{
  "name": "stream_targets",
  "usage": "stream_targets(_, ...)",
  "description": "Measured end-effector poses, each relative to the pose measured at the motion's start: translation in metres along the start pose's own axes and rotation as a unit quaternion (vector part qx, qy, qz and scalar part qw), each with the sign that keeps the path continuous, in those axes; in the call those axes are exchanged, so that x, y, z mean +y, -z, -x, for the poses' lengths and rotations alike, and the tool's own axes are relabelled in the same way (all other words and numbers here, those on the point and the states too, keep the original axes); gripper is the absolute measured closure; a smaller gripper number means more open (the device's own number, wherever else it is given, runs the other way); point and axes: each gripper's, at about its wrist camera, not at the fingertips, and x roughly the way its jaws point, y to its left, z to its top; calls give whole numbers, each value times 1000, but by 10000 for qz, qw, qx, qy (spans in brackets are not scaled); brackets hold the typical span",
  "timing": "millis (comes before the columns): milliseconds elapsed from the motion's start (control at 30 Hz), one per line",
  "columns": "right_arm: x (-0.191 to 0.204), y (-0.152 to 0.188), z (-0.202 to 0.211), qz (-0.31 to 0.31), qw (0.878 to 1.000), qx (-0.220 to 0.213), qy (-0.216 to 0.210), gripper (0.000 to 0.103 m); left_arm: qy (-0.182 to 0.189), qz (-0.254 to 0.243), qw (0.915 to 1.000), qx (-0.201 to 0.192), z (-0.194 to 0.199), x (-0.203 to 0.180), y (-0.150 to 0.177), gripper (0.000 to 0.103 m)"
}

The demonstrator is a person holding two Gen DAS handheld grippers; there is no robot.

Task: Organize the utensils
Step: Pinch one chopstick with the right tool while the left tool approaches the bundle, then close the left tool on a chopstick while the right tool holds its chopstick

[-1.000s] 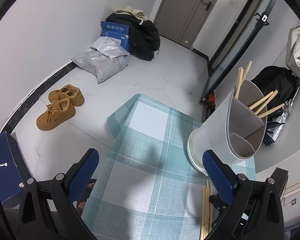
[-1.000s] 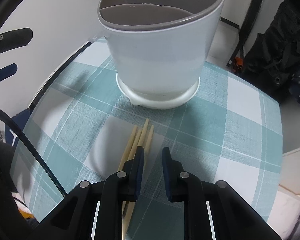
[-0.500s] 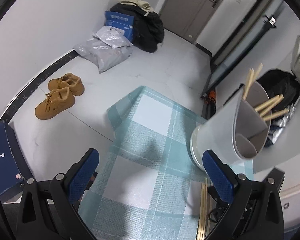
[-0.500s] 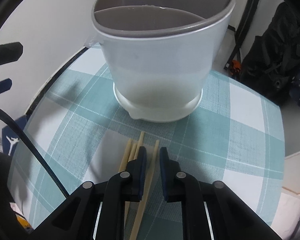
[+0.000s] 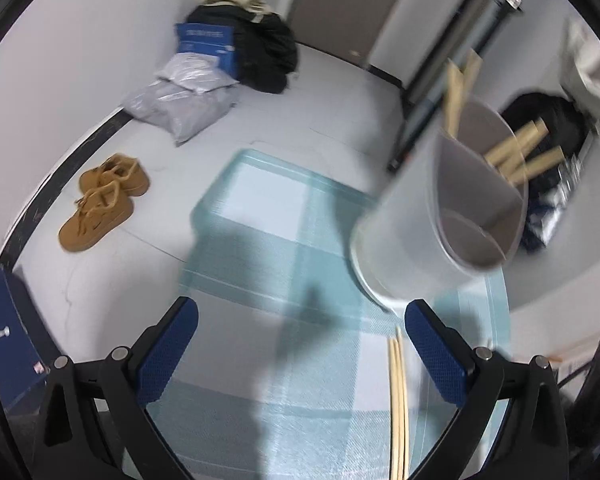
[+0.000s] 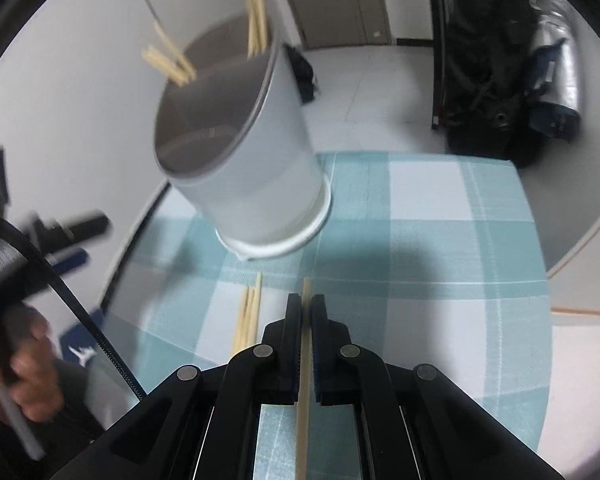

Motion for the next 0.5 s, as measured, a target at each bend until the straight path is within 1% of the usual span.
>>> stream_targets(167,-18,5,25,-418,9977,-392,-355,99,-13,-337,9993,182,-4,-17,16,2)
stream_targets(267,-23,11,35,-592,9955,-577,-466,99,56,-547,9976,433,-10,-28,23,2)
stream_targets(333,-25,14,41,-719,9936,-681,-541,99,51,-632,9968,491,-12,-34,28,2)
stream_targets(367,-29,15,44,-778,9925,-746,-579,99,14,-688,9962,530,-14,-37,31,2)
stream_targets(500,-40,18,64,-960,9878,-1040,-647,99,-329,-961,9921,730,-26,-46,44,2)
